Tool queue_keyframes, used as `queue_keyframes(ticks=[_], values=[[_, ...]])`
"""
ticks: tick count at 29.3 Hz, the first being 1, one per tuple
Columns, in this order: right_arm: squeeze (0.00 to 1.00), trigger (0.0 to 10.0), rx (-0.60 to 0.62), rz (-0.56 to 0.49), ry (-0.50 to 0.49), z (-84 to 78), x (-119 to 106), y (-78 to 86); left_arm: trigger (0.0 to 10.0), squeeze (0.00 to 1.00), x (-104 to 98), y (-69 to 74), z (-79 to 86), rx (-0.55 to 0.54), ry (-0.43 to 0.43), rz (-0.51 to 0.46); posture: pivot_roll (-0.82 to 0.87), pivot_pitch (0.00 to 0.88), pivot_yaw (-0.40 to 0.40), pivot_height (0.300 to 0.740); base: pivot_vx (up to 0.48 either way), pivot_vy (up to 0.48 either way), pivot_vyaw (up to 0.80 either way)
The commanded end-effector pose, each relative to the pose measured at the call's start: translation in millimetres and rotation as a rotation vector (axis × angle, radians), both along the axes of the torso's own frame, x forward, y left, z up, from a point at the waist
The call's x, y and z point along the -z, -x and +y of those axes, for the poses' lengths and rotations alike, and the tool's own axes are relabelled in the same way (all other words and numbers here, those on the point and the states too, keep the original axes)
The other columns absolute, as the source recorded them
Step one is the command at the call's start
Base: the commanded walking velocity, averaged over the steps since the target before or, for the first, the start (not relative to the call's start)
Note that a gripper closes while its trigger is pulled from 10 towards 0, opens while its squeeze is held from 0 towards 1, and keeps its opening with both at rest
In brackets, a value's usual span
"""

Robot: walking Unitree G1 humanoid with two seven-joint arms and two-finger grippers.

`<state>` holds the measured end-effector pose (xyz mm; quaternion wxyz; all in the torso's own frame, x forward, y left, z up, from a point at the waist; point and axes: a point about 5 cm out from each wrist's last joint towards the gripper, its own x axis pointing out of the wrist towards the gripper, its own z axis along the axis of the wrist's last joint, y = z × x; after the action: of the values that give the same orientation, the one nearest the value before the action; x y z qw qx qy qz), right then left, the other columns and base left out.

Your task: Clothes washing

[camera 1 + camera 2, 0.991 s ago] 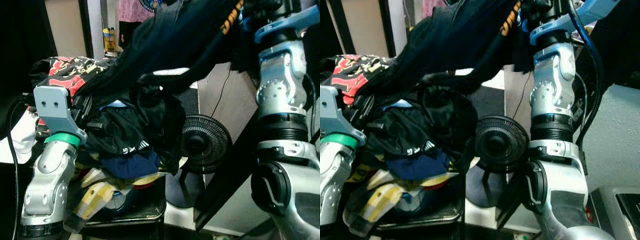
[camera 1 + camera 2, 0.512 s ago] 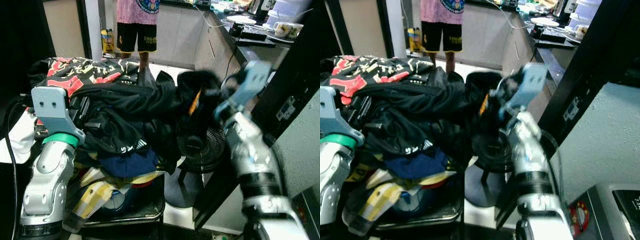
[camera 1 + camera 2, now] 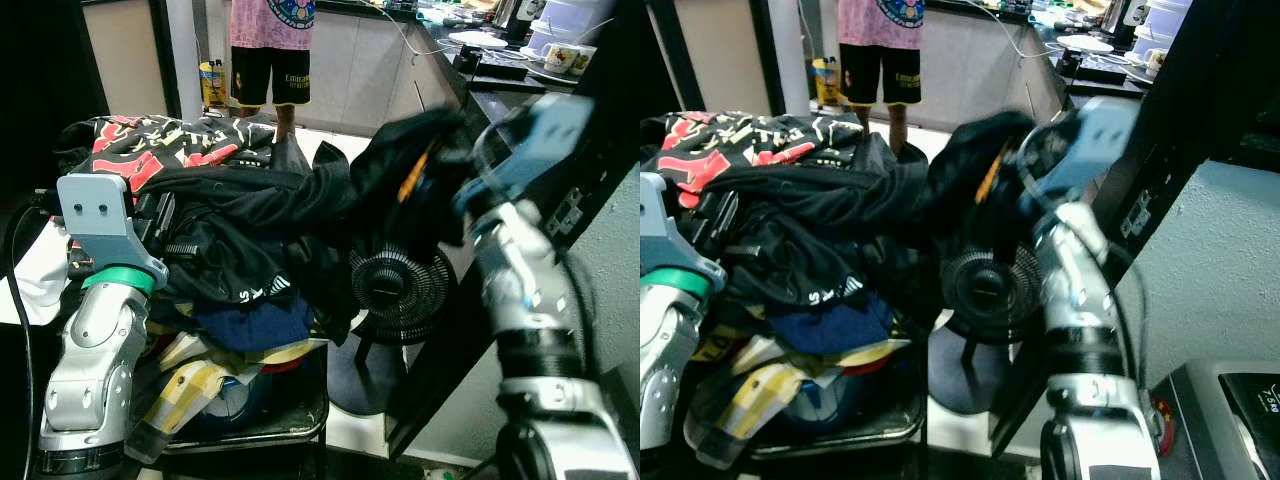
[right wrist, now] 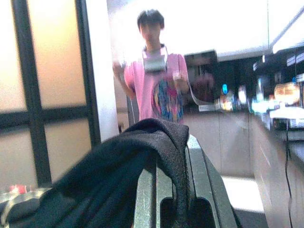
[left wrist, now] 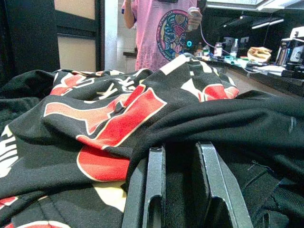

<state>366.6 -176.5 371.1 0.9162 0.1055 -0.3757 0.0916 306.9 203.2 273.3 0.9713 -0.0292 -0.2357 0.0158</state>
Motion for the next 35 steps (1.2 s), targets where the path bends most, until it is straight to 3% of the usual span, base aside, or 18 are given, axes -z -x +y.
queue_keyframes(ticks=[1, 4, 5, 6, 7, 10, 11, 13, 15, 17, 18, 20, 21, 25, 26, 27, 29, 35], values=[[0.0, 10.0, 0.047, -0.159, -0.06, -18.6, -36.2, 16.8, 10.0, 0.0, -2.1, 0.9, -1.4, 0.018, 0.013, -0.024, 0.03, 0.039, -0.044, 0.74, 0.0, 0.0, 0.0], [0.0, 10.0, 0.046, -0.227, -0.033, -25.8, -59.3, 26.0, 10.0, 0.0, -18.8, 9.8, -12.4, 0.106, 0.034, -0.148, 0.03, 0.037, -0.043, 0.74, 0.0, 0.0, 0.0], [0.0, 10.0, 0.036, -0.153, 0.106, -15.3, -48.1, 20.9, 10.0, 0.0, -23.2, 13.5, -14.9, 0.102, 0.0, -0.163, 0.04, 0.039, -0.041, 0.74, 0.0, 0.0, 0.0], [0.0, 10.0, 0.036, -0.153, 0.106, -15.3, -48.1, 20.9, 10.0, 0.0, -23.2, 13.5, -14.9, 0.102, 0.0, -0.163, 0.04, 0.039, -0.041, 0.74, 0.0, 0.0, 0.0], [0.0, 10.0, 0.02, -0.061, 0.219, -4.3, -28.5, 13.9, 10.0, 0.0, -23.9, 14.9, -14.5, 0.081, -0.029, -0.152, 0.03, 0.04, -0.039, 0.74, 0.0, 0.0, 0.0], [0.0, 10.0, 0.02, -0.061, 0.219, -4.3, -28.5, 13.9, 10.0, 0.0, -23.9, 14.9, -14.5, 0.081, -0.029, -0.152, 0.03, 0.04, -0.039, 0.74, 0.0, 0.0, 0.0], [0.0, 10.0, -0.008, 0.042, 0.28, 6.7, 1.8, 8.9, 10.0, 0.0, -21.4, 15.3, -9.8, 0.049, -0.035, -0.132, 0.04, 0.042, -0.039, 0.74, 0.0, 0.0, 0.0], [0.0, 10.0, -0.008, 0.042, 0.28, 6.7, 1.8, 8.9, 10.0, 0.0, -21.4, 15.3, -9.8, 0.049, -0.035, -0.132, 0.04, 0.042, -0.039, 0.74, 0.0, 0.0, 0.0], [0.0, 10.0, -0.021, 0.104, 0.297, 11.8, 22.1, 7.8, 10.0, 0.0, -18.7, 14.3, -4.8, 0.011, -0.049, -0.104, 0.04, 0.041, -0.04, 0.74, 0.0, 0.0, 0.0], [0.0, 10.0, -0.03, 0.159, 0.276, 13.8, 40.2, 8.8, 10.0, 0.0, -45.8, 23.7, -17.2, 0.155, 0.011, -0.265, 0.03, 0.036, -0.035, 0.74, 0.0, 0.0, 0.0], [0.0, 10.0, -0.03, 0.159, 0.276, 13.8, 40.2, 8.8, 10.0, 0.0, -45.8, 23.7, -17.2, 0.155, 0.011, -0.265, 0.03, 0.036, -0.035, 0.74, 0.0, 0.0, 0.0], [0.0, 10.0, -0.028, 0.168, 0.259, 12.9, 43.5, 9.6, 10.0, 0.0, -76.3, 42.9, -33.9, 0.358, 0.083, -0.444, 0.03, 0.033, -0.035, 0.74, 0.0, 0.0, 0.0], [0.0, 10.0, -0.028, 0.168, 0.259, 12.9, 43.5, 9.6, 10.0, 0.0, -76.3, 42.9, -33.9, 0.358, 0.083, -0.444, 0.03, 0.033, -0.035, 0.74, 0.0, 0.0, 0.0], [0.0, 10.0, -0.031, 0.166, 0.253, 12.5, 45.1, 10.6, 10.0, 0.0, -74.8, 40.6, -27.4, 0.301, 0.064, -0.425, 0.03, 0.028, -0.039, 0.74, 0.0, 0.0, 0.0], [0.0, 10.0, -0.04, 0.179, 0.249, 13.8, 47.9, 12.3, 10.0, 0.0, -65.9, 31.0, -16.5, 0.167, 0.019, -0.339, 0.03, 0.027, -0.041, 0.74, 0.0, 0.0, 0.0], [0.0, 10.0, -0.04, 0.179, 0.249, 13.8, 47.9, 12.3, 10.0, 0.0, -65.9, 31.0, -16.5, 0.167, 0.019, -0.339, 0.03, 0.027, -0.041, 0.74, 0.0, 0.0, 0.0], [0.0, 10.0, -0.05, 0.195, 0.246, 17.8, 54.3, 15.7, 10.0, 0.0, -48.3, 18.5, 3.9, -0.026, -0.015, -0.193, 0.03, 0.024, -0.044, 0.74, 0.0, 0.0, 0.0], [0.0, 10.0, -0.054, 0.215, 0.234, 19.7, 58.6, 16.0, 10.0, 0.0, -43.8, 16.3, 8.4, -0.07, -0.025, -0.162, 0.04, 0.028, -0.044, 0.74, 0.0, 0.0, -0.38]])
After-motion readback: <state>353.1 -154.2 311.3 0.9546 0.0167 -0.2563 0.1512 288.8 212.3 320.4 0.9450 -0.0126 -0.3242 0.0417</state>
